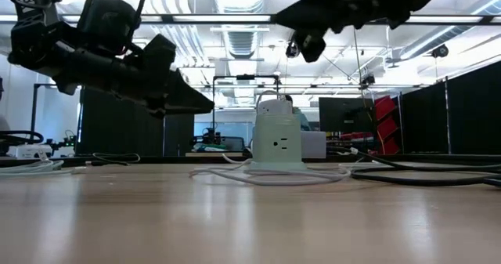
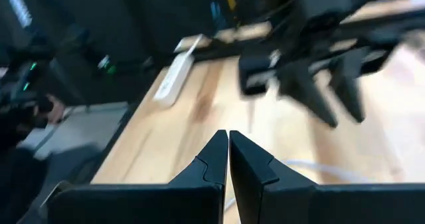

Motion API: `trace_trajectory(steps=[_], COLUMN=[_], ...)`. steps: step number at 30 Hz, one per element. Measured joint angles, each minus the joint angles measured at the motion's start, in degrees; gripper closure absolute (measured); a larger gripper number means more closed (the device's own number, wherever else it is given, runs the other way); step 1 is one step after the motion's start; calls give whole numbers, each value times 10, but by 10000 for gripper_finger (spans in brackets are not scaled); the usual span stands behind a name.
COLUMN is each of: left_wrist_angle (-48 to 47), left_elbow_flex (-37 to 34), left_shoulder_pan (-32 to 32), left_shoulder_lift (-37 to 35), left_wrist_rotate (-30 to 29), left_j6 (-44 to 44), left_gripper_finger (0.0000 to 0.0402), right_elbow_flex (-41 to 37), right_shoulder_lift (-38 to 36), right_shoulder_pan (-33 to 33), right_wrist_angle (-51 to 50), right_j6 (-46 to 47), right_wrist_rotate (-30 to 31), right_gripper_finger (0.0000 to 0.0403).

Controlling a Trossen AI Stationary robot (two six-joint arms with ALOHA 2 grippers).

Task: Insert USB
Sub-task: Adjust the violet USB cable in the top white outlet

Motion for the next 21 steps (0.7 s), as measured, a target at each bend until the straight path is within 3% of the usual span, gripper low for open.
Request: trace_trajectory(steps=[3, 5, 12, 21], left_wrist_angle=[4, -6, -22, -266], left_elbow_flex=[0, 3, 55, 165], left_shoulder_pan=[-4, -13, -52, -55], left_shoulder_lift=[0, 3, 74, 159], left_wrist_rotate=[109, 130, 97, 45], left_j6=[-11, -24, -28, -39], left_gripper_finger=[298, 298, 299, 300], right_elbow_flex=[0, 0, 0, 0], right_shoulder_lift=[0, 0, 0, 0], right_shoulder_pan=[21, 31, 47, 52], right_wrist_angle=[-24, -33, -32, -33], right_j6=[-3, -3, 7, 5], right_wrist_rotate=[14, 36, 85, 92], right_gripper_finger=[403, 403, 403, 403])
